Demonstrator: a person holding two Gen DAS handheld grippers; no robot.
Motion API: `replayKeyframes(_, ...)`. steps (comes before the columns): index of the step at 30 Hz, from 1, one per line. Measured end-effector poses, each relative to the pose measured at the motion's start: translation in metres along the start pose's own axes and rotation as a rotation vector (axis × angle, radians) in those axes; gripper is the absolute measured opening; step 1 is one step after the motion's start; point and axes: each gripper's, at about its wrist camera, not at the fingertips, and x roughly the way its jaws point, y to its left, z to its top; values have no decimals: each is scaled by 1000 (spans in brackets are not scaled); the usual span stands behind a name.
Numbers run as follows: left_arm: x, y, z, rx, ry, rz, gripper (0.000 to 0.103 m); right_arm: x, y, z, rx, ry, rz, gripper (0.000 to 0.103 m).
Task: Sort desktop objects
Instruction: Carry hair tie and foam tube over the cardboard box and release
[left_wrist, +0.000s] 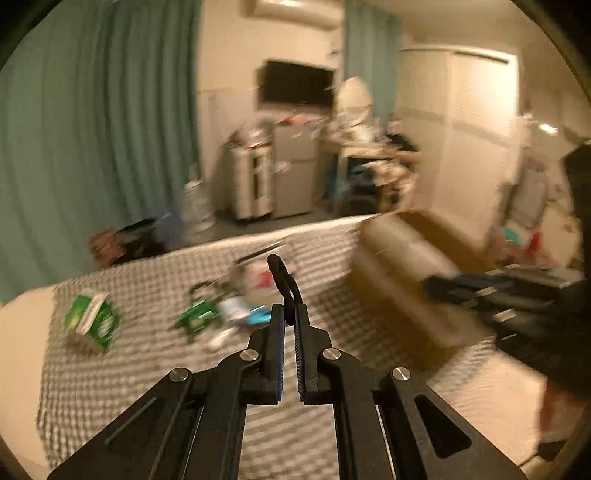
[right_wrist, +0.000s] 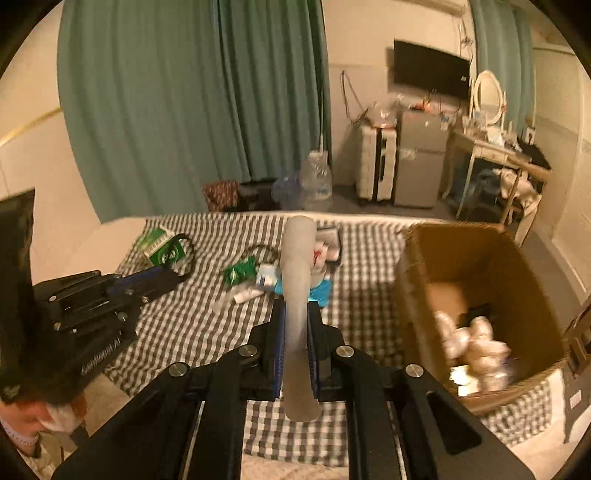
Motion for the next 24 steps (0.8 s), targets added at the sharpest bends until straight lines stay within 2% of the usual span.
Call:
replayKeyframes(2,-7,-22,15,-6,19,-62,5,-19,-5,4,-7,-9,-21,10)
replayKeyframes(7,-10,-76,44,51,38,-52,5,-76,-34,17,16,-91,-68,10)
replayKeyframes(11,-4,-112,58,25,51,-142,5,-95,-65,21,56,-107,-93,10)
replayKeyframes(18,59,-182,71,87,117,-194,5,-70,-145,25,142,-46,-156,10)
replayKeyframes(20,88,-193,69,80,139,-175,5,-56,-171,25,177,-17,-171,10)
replayKeyframes(23,129,-199,66,30,175,-220,6,-28,-202,24,207,47,-182,11)
replayKeyframes(24,138,-200,64,20,183,-216,10,-19,-212,25,215,74,-176,11)
